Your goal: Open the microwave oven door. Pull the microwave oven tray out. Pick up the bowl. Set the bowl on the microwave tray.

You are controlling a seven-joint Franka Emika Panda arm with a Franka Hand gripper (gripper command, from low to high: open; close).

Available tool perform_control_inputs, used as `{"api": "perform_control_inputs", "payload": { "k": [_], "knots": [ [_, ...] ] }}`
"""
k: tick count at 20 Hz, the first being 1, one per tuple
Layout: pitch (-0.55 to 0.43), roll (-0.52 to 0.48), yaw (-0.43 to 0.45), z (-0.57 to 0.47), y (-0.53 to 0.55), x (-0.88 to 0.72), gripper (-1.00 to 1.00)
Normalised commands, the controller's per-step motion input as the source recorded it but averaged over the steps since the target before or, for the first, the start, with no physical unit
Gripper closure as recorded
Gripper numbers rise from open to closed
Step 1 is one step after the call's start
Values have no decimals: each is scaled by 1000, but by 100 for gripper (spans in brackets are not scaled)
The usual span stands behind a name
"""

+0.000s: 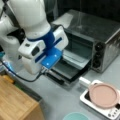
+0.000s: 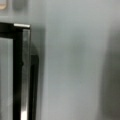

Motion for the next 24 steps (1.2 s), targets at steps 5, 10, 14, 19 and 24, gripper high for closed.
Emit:
{"api": "perform_control_inputs", "payload": {
  "k": [5,10,14,19,24],
  "knots": [
    [375,-18,121,325,-595,631,-100],
    [332,36,138,226,-502,633,-100],
    [282,79,145,162,-415,519,-100],
    [184,103,131,-93,-510,437,-100],
    [65,131,92,-316,-485,353,-100]
  ]
}}
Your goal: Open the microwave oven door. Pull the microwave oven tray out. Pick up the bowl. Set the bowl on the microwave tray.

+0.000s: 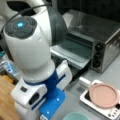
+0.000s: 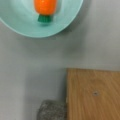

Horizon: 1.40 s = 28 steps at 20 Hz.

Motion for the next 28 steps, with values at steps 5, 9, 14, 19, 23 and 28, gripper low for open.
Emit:
{"api": "perform_control_inputs", "payload": {
  "k": [5,9,14,19,23,28],
  "knots": [
    [8,194,38,-231,-281,271,-100],
    [-41,259,7,-120,-115,270,-100],
    [-81,288,30,-86,-103,286,-100],
    [-100,266,59,-109,-129,355,-100],
    [-86,213,73,-94,-250,391,-100],
    [-55,174,50,-26,-323,366,-100]
  ]
}}
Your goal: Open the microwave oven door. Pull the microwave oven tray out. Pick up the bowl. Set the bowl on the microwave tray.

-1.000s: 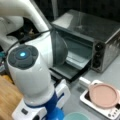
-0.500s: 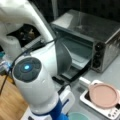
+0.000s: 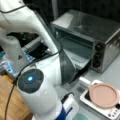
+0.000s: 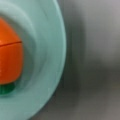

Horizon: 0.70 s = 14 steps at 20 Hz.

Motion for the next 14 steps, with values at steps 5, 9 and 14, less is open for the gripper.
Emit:
{"api": "perform_control_inputs", "payload": {
  "k": [5,9,14],
  "knots": [
    [-32,173,12,22,-228,276,-100],
    [-57,195,-13,-64,-105,226,-100],
    [-114,199,-53,-200,-40,223,-100]
  ]
}}
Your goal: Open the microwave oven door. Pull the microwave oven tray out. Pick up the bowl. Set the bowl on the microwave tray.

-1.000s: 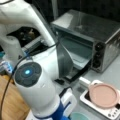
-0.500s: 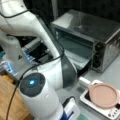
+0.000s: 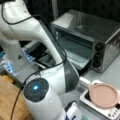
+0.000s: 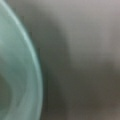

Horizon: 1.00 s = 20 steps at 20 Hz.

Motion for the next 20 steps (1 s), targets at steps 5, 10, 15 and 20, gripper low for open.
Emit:
{"api": "perform_control_inputs", "payload": {
  "k": [5,10,15,20],
  "knots": [
    [-110,186,-65,-105,-79,154,-100],
    [-95,199,-64,-69,-131,84,-100],
    [-110,219,-50,-149,-152,9,-100],
    [-127,224,-51,-144,-124,-43,100]
  ]
}}
